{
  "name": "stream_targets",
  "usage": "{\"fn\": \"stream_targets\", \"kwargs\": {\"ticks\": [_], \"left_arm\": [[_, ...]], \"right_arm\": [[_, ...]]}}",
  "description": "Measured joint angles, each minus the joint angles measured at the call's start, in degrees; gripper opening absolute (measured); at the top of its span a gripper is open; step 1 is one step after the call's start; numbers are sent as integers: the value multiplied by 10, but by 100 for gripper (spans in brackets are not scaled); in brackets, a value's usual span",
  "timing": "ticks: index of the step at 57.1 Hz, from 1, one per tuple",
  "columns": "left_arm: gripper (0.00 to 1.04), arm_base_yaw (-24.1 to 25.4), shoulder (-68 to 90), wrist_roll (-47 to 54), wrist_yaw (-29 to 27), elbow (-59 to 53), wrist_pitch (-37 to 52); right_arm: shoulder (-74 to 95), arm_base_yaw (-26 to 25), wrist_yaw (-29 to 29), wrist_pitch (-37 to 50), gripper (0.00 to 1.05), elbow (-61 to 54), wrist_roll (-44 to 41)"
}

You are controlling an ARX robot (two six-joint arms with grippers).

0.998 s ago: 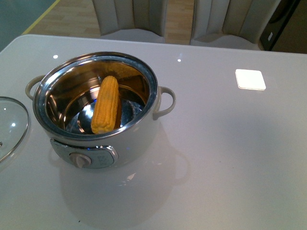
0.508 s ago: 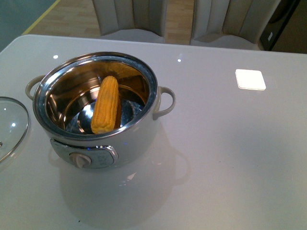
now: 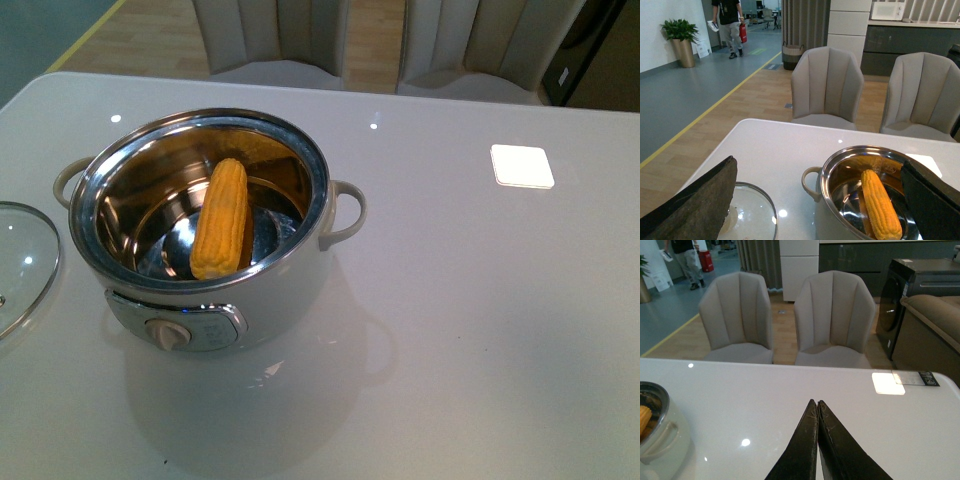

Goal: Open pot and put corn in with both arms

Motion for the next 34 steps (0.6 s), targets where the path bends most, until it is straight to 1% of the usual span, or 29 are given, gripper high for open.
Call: {"fn": "stream_targets", "kwargs": {"ticks": [12, 18, 34], "left_arm": [[98, 0, 0, 0, 0, 0, 0], [98, 0, 0, 0, 0, 0, 0], [98, 0, 0, 0, 0, 0, 0]], "right_arm": [[-44, 0, 0, -32, 2, -14, 0], [-59, 0, 0, -24, 2, -23, 0], [-112, 1, 0, -75, 2, -23, 0]]}}
